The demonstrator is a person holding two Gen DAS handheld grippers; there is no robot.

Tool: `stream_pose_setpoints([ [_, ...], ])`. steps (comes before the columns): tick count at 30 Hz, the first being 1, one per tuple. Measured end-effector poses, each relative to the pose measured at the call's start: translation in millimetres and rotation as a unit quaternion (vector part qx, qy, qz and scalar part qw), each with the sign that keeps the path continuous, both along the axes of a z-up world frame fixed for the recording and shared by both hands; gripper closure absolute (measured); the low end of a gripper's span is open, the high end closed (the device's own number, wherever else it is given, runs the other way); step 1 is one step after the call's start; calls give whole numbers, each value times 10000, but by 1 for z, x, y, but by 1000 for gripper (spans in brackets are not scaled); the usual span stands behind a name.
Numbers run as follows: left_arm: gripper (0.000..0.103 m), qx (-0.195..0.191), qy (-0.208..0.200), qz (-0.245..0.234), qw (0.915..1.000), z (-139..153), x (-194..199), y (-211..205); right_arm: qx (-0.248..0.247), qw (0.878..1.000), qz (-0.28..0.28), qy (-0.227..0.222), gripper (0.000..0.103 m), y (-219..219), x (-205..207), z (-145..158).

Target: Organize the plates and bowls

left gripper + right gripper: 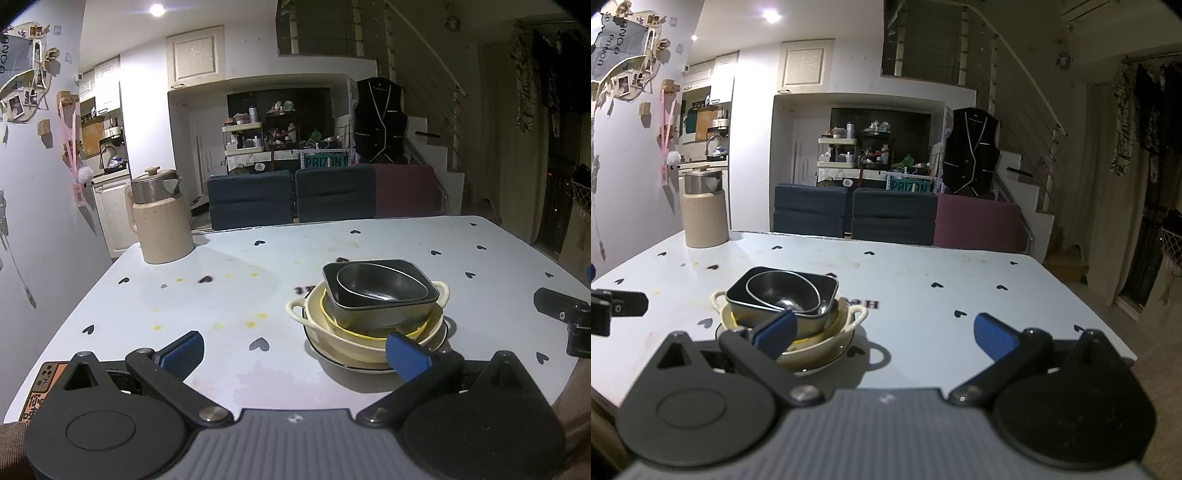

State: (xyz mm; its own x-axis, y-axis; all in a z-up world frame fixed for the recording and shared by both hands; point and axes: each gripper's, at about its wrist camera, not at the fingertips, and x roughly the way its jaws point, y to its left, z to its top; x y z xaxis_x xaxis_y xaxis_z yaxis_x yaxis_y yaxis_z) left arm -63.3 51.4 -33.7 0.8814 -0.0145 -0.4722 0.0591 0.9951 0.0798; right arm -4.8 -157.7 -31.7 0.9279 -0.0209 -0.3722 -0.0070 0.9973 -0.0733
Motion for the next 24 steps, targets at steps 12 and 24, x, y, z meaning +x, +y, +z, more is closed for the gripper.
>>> stream_pose_setpoints([
  [12,0,-6,-6,-1,10000,1,1,1,-44,10000,17,-15,0,0,1,-2],
  [24,0,-23,-5,19,10000,0,1,1,-79,10000,40,-14,0,3,2,-4],
])
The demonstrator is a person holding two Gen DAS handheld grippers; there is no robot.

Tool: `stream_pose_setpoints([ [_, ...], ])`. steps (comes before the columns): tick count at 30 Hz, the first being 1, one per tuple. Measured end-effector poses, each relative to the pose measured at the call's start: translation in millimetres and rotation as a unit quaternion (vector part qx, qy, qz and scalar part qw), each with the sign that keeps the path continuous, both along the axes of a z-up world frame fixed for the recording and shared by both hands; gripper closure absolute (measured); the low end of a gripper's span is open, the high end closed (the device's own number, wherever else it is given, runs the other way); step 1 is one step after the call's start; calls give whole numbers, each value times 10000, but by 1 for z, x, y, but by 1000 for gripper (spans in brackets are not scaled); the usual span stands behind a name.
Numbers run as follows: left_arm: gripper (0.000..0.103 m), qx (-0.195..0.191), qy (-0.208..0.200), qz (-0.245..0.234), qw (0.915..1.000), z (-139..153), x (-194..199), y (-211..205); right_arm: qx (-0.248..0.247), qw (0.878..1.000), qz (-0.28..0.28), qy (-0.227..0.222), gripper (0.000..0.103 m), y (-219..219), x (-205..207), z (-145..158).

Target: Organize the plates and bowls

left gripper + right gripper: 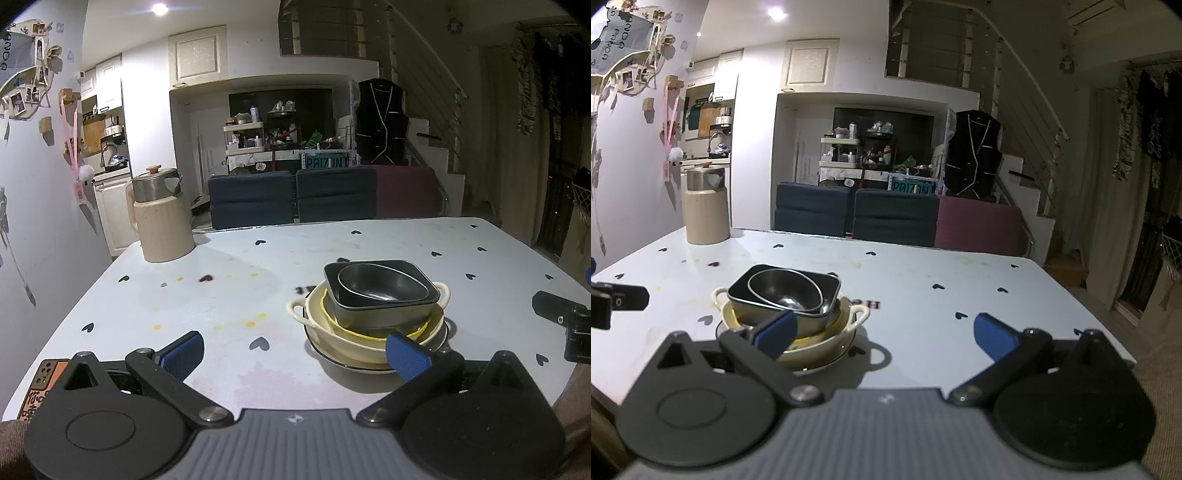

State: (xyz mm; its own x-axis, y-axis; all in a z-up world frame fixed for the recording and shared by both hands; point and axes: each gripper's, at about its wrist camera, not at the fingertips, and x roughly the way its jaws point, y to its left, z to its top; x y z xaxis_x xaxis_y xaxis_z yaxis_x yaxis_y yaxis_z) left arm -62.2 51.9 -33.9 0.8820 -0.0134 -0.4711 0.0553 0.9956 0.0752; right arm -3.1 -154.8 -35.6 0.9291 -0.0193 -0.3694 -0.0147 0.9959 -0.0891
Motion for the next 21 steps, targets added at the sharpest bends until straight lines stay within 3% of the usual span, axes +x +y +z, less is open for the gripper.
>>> stream_pose_setpoints([
  [21,0,-11,2,20,10000,-1,0,0,-16,10000,23,12,0,0,0,-2],
])
